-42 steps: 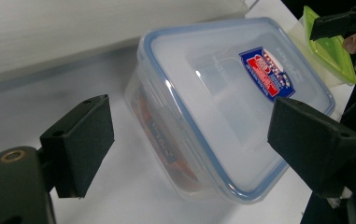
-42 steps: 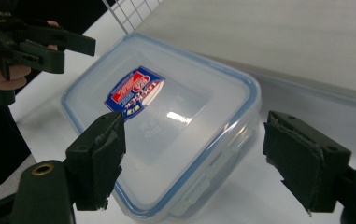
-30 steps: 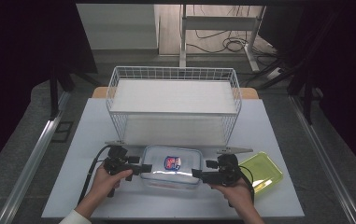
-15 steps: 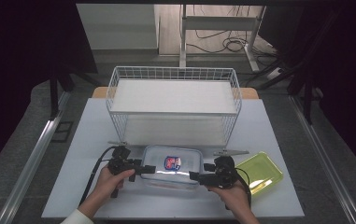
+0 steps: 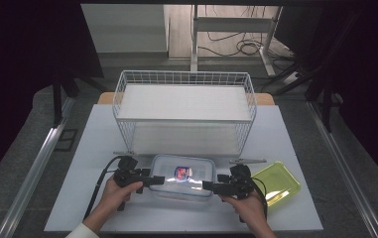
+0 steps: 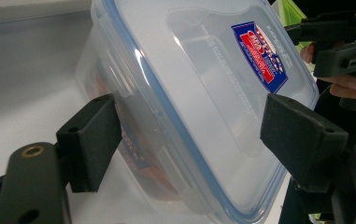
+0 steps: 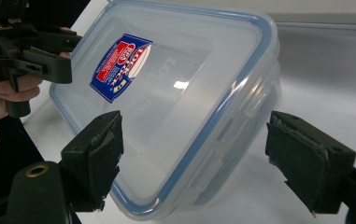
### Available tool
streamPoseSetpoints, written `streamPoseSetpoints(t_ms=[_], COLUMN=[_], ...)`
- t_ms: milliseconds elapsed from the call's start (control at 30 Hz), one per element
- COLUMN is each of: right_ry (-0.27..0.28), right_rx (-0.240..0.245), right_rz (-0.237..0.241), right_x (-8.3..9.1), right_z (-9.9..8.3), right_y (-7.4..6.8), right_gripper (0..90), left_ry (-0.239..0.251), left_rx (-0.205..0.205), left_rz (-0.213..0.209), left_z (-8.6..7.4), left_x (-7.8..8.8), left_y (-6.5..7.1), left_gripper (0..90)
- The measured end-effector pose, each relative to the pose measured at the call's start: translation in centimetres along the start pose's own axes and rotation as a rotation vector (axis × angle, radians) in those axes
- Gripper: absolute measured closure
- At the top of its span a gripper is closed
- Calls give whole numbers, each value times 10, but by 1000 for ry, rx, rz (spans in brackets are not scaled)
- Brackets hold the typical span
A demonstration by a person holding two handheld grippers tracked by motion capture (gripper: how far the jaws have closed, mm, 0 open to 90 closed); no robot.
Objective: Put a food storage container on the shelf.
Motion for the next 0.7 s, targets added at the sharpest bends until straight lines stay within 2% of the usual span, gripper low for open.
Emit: streamPoseSetpoints(t_ms=[200,333,467,567,700], right_ry=[-17,-22,-32,-48,-37], right_rx=[4,1,-4,-26,-20], right_rz=[6,18,33,76,81], right_x=[-3,-5,-9,-13,-13], right_z=[-1,-2,-4,-5,-5], right_y=[-1,-1,-2,-2,-2], right_gripper=[171,168,170,169,184], left_ry=[7,27,29,30,33], left_rx=[-44,-59,-60,-64,-67], left_rz=[19,14,14,17,23], left_z=[-3,-5,-5,-5,-6], left_x=[2,4,4,5,4], left_y=[5,7,7,7,10], left_gripper=[221,244,248,248,248])
Point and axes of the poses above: each handheld gripper's, and its own axes: x roughly backward along the jaws, z roughly out of its top, y roughly to its right, the point moved 6 cm from there along -x, roughly forward along the jaws, and after that the axes turned 10 degrees about -z, right-handed, at the moved point
